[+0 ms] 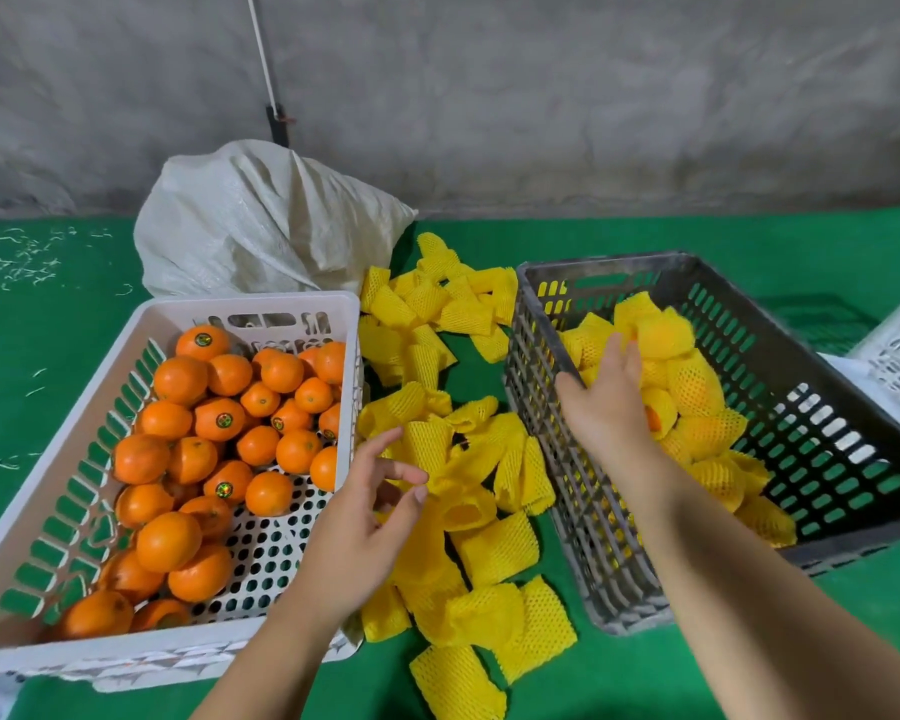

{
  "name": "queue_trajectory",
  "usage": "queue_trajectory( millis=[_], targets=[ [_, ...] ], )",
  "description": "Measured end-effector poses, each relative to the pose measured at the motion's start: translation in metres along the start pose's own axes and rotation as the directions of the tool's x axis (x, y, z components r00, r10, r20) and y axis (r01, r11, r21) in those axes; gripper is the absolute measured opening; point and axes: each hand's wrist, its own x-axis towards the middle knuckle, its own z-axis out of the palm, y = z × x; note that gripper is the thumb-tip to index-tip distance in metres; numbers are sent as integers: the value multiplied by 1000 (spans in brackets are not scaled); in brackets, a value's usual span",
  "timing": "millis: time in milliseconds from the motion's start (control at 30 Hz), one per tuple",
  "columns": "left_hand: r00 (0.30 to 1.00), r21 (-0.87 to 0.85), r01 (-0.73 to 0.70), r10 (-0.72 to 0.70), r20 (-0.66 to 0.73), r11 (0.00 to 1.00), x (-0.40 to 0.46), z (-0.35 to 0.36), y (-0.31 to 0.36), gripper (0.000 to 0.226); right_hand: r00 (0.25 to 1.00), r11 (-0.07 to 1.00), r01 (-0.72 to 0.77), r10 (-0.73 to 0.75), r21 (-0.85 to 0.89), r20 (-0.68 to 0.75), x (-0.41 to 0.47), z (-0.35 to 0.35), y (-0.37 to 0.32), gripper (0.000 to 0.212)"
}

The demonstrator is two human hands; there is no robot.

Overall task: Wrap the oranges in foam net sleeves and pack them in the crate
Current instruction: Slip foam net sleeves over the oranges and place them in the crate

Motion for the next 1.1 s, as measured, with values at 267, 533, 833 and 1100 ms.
queue_trajectory(
  millis=[267, 533, 833, 1100],
  targets=[
    [961, -246, 85, -144, -235, 966, 4, -9, 5, 29, 863, 639, 493, -278, -590, 421, -30, 50, 15, 59],
    [877, 523, 452, -467, -113, 722, 76, -61, -62, 78, 654, 773, 473, 13, -423, 756, -66, 103, 60, 39],
    [678, 934, 252, -735, 17, 254, 75, -47, -132, 111, 819, 928, 280, -98, -245, 565, -82, 131, 40, 63],
    [807, 943, 88, -578, 121, 321, 83, -39, -128, 92, 924, 973, 195, -224, 123, 311, -105, 132, 28, 53]
  ],
)
